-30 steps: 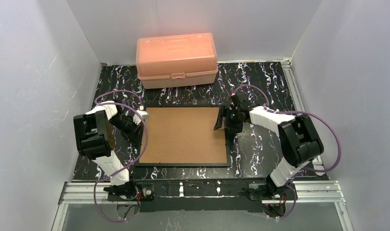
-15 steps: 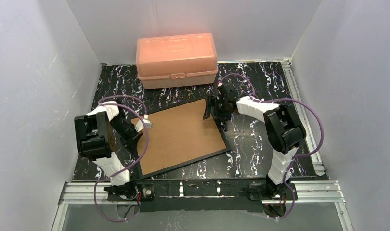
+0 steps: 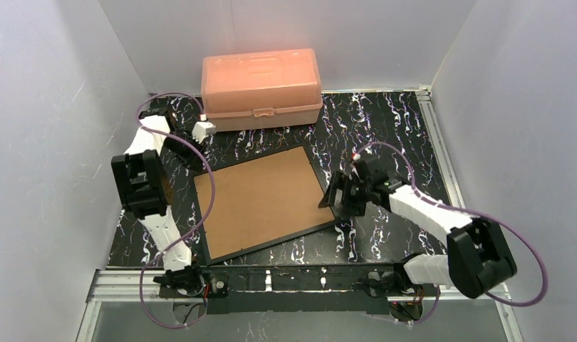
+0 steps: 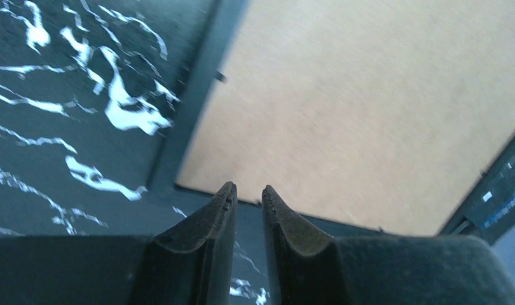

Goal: Put the photo into the frame

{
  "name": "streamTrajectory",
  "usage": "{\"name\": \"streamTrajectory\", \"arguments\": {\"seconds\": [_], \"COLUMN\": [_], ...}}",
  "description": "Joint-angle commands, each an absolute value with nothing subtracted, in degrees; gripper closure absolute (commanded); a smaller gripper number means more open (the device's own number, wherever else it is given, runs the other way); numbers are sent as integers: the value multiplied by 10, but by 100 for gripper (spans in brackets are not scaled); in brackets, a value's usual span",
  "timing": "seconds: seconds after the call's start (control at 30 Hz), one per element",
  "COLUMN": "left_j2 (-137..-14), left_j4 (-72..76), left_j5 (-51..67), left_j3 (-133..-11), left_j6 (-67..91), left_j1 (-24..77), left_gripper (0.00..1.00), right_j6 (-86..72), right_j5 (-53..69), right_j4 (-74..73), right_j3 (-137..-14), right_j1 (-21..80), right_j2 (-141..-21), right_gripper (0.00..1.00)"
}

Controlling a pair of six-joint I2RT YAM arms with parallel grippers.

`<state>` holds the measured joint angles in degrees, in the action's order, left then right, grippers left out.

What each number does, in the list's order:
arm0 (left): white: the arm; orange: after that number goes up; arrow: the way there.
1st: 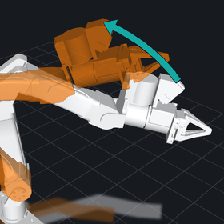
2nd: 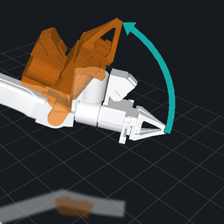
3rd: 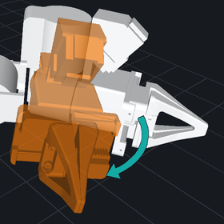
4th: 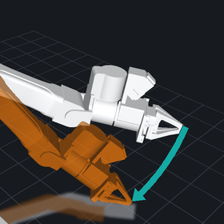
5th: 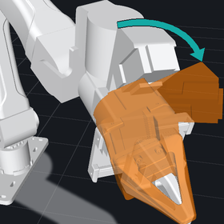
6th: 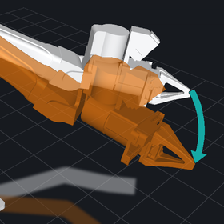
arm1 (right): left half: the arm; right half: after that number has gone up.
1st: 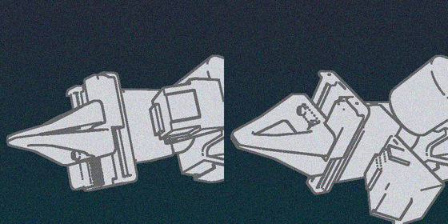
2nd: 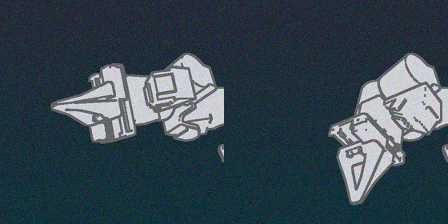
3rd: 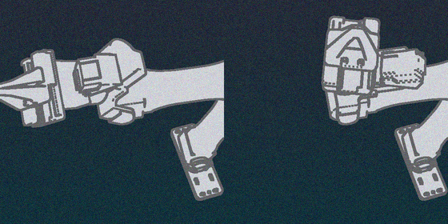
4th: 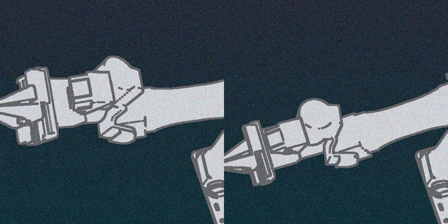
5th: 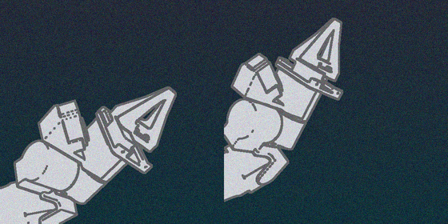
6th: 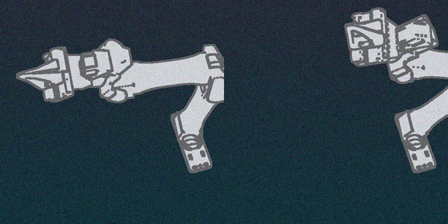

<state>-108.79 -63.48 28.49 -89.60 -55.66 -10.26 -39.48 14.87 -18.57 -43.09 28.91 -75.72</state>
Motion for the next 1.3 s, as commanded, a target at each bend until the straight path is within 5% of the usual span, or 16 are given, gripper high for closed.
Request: {"name": "streamTrajectory", "arguments": {"seconds": [0.0,0.47,0.97,1.27], "left_j2": [-1151,-1178,-1128,-1077], "left_j4": [-578,-517,-546,-581], "left_j5": [309,295,281,315], "left_j3": [-934,-904,-811,-829], "left_j6": [-484,-494,-545,-525], "left_j1": [-104,-96,-101,-100], "left_gripper": [78,71,90,81], "right_j6": [-499,-567,-554,-549], "right_j5": [239,268,216,201], "right_j4": [-157,-21,33,16], "right_j3": [-340,-306,-340,-325], "right_j1": [292,302,303,303], "right_j2": [-685,-754,-806,-761], "right_gripper": [6,11,15,19]}}
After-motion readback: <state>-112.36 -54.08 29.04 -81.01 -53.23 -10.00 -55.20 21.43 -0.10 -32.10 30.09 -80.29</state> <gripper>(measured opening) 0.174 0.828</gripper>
